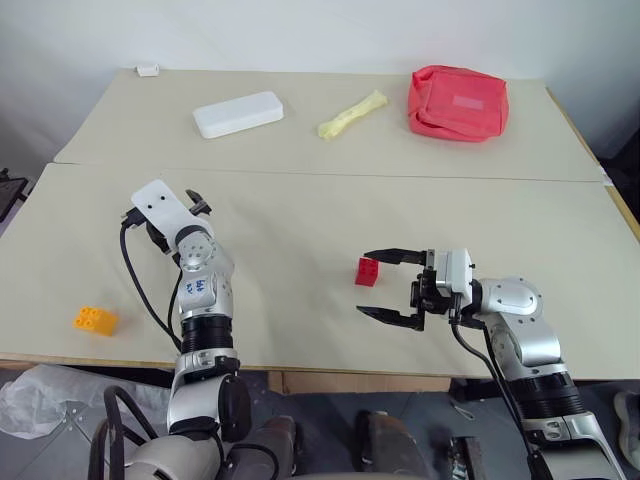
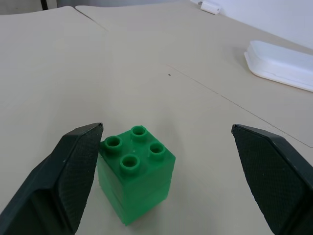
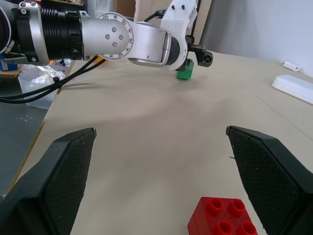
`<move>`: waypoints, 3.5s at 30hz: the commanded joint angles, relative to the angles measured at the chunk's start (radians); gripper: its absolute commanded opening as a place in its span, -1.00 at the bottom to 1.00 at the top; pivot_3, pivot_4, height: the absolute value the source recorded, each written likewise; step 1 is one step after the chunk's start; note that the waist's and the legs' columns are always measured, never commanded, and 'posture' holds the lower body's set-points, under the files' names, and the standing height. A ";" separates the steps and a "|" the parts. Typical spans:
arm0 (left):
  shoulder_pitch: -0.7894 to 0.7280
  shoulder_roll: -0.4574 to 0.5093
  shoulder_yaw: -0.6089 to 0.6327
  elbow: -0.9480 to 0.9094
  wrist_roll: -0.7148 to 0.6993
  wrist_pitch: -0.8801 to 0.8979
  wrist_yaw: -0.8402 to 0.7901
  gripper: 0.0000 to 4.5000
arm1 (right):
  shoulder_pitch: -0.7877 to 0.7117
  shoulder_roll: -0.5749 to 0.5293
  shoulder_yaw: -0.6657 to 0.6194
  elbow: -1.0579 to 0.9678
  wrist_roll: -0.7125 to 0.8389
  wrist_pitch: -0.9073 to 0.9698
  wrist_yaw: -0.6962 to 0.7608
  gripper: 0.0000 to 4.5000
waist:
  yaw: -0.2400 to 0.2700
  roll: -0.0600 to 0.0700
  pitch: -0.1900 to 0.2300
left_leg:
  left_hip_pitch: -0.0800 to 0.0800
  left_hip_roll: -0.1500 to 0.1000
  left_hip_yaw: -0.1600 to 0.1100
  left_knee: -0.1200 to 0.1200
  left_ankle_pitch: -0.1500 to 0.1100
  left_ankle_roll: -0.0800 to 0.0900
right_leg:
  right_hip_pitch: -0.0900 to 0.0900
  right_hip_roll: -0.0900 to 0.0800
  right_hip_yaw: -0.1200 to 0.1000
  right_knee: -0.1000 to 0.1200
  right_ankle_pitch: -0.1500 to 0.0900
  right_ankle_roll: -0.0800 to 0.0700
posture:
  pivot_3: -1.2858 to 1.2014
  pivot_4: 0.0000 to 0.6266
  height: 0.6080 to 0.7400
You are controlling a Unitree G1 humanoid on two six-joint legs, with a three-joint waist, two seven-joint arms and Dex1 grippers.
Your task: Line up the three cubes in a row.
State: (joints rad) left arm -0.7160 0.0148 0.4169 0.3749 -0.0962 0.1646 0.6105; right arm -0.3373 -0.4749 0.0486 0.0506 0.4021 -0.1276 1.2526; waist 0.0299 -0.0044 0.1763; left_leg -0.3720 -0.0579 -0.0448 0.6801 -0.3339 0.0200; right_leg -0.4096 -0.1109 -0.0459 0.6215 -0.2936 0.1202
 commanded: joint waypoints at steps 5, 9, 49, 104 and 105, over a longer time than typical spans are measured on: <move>-0.010 -0.019 -0.006 0.016 -0.024 -0.009 0.000 0.33 | 0.003 -0.011 -0.009 -0.006 0.005 -0.006 -0.004 1.00 | 0.002 0.000 0.000 | 0.000 0.000 0.000 0.000 0.000 0.000 | 0.000 0.000 0.000 0.000 0.000 0.000 | 0.03 -0.52 1.00; -0.012 -0.018 -0.016 0.009 -0.035 -0.004 -0.027 0.08 | 0.001 -0.008 -0.009 0.001 0.000 -0.012 -0.006 1.00 | 0.002 0.000 0.000 | 0.000 0.000 0.000 0.001 0.000 0.000 | 0.000 0.000 0.000 0.000 0.000 0.000 | 0.03 -0.52 1.00; 0.008 0.430 -0.186 0.280 -0.126 0.032 -0.963 0.02 | 0.084 -0.011 0.003 -0.103 -0.007 -0.005 -0.093 1.00 | -0.009 0.000 0.000 | 0.000 0.000 -0.001 0.000 -0.001 0.000 | 0.000 -0.002 -0.001 0.001 0.000 0.000 | 0.03 -0.52 1.00; -0.331 0.332 -0.558 0.838 0.083 -0.631 -1.971 0.11 | 0.509 -0.224 -0.225 -0.452 0.105 0.110 -0.179 1.00 | -0.002 -0.003 0.002 | -0.003 -0.002 0.001 0.003 -0.002 0.007 | 0.001 0.000 -0.001 -0.001 0.001 0.002 | 0.03 -0.52 1.00; -0.330 0.340 -0.540 0.830 0.071 -0.638 -1.955 0.22 | 0.498 -0.223 -0.216 -0.449 0.107 0.112 -0.177 1.00 | -0.003 -0.003 0.002 | -0.003 -0.002 0.001 0.003 -0.002 0.007 | 0.001 0.000 -0.001 -0.001 0.001 0.002 | 0.03 -0.52 1.00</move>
State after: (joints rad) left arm -1.0335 0.3395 -0.1579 1.2254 -0.0079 -0.4693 -1.3488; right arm 0.1729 -0.7071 -0.1683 -0.3661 0.4959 -0.0166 1.0765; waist 0.0271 -0.0072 0.1784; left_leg -0.3748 -0.0600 -0.0439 0.6827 -0.3354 0.0272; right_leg -0.4089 -0.1108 -0.0471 0.6210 -0.2926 0.1226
